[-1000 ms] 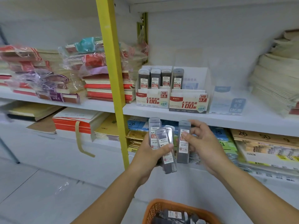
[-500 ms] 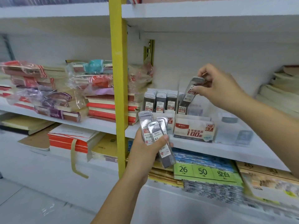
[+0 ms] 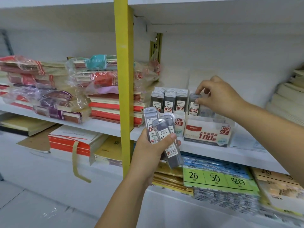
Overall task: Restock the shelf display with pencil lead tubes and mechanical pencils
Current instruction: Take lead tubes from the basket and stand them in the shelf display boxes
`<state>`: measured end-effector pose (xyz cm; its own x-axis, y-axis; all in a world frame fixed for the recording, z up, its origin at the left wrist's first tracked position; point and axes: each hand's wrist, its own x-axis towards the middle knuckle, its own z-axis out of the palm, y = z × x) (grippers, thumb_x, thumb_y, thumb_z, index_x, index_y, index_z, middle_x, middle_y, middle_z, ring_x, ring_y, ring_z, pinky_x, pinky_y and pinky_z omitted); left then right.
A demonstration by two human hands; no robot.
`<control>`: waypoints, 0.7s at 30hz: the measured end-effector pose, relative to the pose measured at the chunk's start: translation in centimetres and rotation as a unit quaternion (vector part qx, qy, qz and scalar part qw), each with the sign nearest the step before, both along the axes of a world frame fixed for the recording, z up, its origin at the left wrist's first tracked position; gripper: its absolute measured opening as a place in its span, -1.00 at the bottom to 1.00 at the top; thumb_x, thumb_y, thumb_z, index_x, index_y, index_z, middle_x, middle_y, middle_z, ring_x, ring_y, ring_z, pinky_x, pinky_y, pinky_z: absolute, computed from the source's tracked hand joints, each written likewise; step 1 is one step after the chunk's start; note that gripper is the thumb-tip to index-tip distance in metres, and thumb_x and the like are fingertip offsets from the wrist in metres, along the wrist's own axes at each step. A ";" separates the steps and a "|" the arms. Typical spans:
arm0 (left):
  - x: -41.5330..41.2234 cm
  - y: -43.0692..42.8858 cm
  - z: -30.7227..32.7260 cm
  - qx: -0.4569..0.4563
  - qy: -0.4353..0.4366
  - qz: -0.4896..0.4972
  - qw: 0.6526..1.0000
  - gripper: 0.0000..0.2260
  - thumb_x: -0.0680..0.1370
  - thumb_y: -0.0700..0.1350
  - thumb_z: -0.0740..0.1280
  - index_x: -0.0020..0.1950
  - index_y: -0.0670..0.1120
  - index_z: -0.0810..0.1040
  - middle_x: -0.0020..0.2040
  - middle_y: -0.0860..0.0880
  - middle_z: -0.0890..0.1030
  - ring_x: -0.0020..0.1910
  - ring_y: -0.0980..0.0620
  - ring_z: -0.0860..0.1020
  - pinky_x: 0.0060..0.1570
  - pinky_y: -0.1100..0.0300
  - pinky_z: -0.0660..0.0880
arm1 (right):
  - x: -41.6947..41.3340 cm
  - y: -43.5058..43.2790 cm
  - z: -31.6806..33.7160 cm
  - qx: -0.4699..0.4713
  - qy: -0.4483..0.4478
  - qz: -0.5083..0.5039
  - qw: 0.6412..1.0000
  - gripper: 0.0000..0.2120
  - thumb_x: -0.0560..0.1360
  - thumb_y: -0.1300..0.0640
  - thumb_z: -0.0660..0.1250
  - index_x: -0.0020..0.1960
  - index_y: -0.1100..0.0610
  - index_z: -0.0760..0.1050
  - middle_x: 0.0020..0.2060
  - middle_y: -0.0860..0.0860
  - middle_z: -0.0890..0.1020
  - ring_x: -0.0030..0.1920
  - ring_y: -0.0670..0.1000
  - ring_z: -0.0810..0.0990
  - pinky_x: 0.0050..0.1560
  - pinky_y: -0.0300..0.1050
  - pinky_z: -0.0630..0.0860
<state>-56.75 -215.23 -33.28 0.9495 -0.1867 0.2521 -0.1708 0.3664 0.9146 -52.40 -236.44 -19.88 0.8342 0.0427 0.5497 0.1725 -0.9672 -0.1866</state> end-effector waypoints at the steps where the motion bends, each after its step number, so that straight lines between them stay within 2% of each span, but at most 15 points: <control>1: 0.0 0.0 0.0 0.001 0.000 0.000 1.000 -0.70 0.51 -0.10 0.50 0.17 0.16 0.56 0.03 0.05 0.74 -0.05 -0.03 0.74 -0.24 0.18 0.65 | -0.4 0.0 0.0 -0.004 -0.006 -0.007 1.000 -0.84 0.49 0.01 0.42 0.05 -0.01 0.55 -0.01 -0.02 0.42 -0.05 0.00 0.48 -0.04 -0.13 0.36; 3: -0.2 -0.2 0.0 0.008 -0.005 -0.003 1.000 -0.68 0.50 -0.09 0.50 0.19 0.17 0.54 0.02 0.07 0.74 -0.06 -0.01 0.74 -0.25 0.22 0.63 | -1.8 0.2 -0.2 0.010 -0.052 0.006 0.999 -0.86 0.52 0.02 0.37 0.07 -0.04 0.56 -0.03 -0.05 0.46 -0.11 -0.07 0.48 -0.05 -0.18 0.39; 5: -0.4 -0.3 0.0 0.021 -0.017 -0.006 1.000 -0.67 0.50 -0.08 0.51 0.19 0.19 0.54 0.01 0.09 0.74 -0.08 0.02 0.74 -0.27 0.26 0.62 | -4.1 0.8 -0.8 0.088 -0.069 0.057 0.992 -0.96 0.52 0.02 0.35 -0.04 -0.10 0.55 -0.19 -0.16 0.55 -0.23 -0.16 0.53 -0.20 -0.33 0.45; 6: -0.6 -0.4 0.0 0.030 -0.024 -0.007 0.999 -0.67 0.49 -0.08 0.51 0.17 0.21 0.54 0.00 0.10 0.74 -0.08 0.03 0.74 -0.28 0.28 0.61 | -5.3 1.4 -1.3 0.135 -0.042 0.089 0.986 -0.97 0.50 0.01 0.35 -0.09 -0.10 0.56 -0.27 -0.15 0.60 -0.29 -0.18 0.56 -0.29 -0.38 0.47; 8: -0.9 -0.5 -0.1 0.053 -0.038 -0.010 0.998 -0.67 0.48 -0.06 0.53 0.13 0.25 0.55 -0.01 0.11 0.74 -0.08 0.05 0.73 -0.28 0.29 0.61 | -7.2 2.5 -2.4 0.194 0.048 0.141 0.970 -0.98 0.46 -0.02 0.38 -0.11 -0.11 0.56 -0.30 -0.19 0.65 -0.37 -0.21 0.60 -0.39 -0.38 0.48; 10: -1.3 -0.7 -0.1 0.074 -0.052 -0.010 0.996 -0.65 0.43 -0.04 0.56 0.09 0.29 0.56 -0.01 0.10 0.73 -0.06 0.05 0.73 -0.27 0.28 0.61 | -8.2 3.2 -3.4 0.242 0.120 0.165 0.949 -0.85 0.40 -0.05 0.45 -0.07 -0.06 0.56 -0.31 -0.12 0.67 -0.40 -0.15 0.63 -0.41 -0.34 0.50; 12: -1.7 -1.0 0.0 0.090 -0.067 -0.004 0.994 -0.60 0.38 -0.02 0.59 0.09 0.32 0.55 0.01 0.14 0.72 -0.03 0.08 0.71 -0.24 0.28 0.62 | -8.3 3.8 -4.0 0.301 0.168 0.172 0.923 -0.70 0.35 -0.02 0.52 0.00 0.01 0.50 -0.30 0.02 0.67 -0.38 -0.04 0.66 -0.39 -0.24 0.54; 14: -2.0 -1.2 0.1 0.102 -0.079 -0.001 0.992 -0.56 0.34 0.02 0.59 0.11 0.34 0.53 0.02 0.17 0.71 -0.01 0.12 0.70 -0.19 0.28 0.62 | -8.3 4.2 -4.6 0.334 0.186 0.175 0.907 -0.64 0.35 0.06 0.54 0.03 0.06 0.45 -0.29 0.10 0.65 -0.37 0.04 0.67 -0.38 -0.16 0.57; 18: -2.1 -0.9 -0.1 0.099 -0.056 -0.006 0.993 -0.54 0.39 0.02 0.59 0.20 0.26 0.51 0.07 0.17 0.70 0.05 0.17 0.67 0.02 0.14 0.60 | -8.4 3.9 -5.0 0.395 0.191 0.181 0.881 -0.78 0.47 0.20 0.44 0.10 0.12 0.51 -0.22 0.08 0.71 -0.25 0.09 0.71 -0.26 -0.13 0.64; 21: -2.0 -0.7 -0.1 0.081 -0.034 -0.031 0.996 -0.54 0.40 0.03 0.57 0.25 0.18 0.53 0.12 0.10 0.71 0.11 0.09 0.67 0.16 -0.02 0.59 | -8.6 3.5 -5.0 0.444 0.188 0.183 0.857 -0.83 0.50 0.24 0.40 0.08 0.17 0.51 -0.20 0.13 0.72 -0.21 0.10 0.72 -0.30 -0.20 0.64</control>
<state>-58.72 -215.97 -33.40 0.9171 -0.2868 0.2769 -0.2155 0.2275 0.9496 -60.95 -232.92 -24.87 0.9797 0.0441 0.1956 0.1996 -0.3092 -0.9298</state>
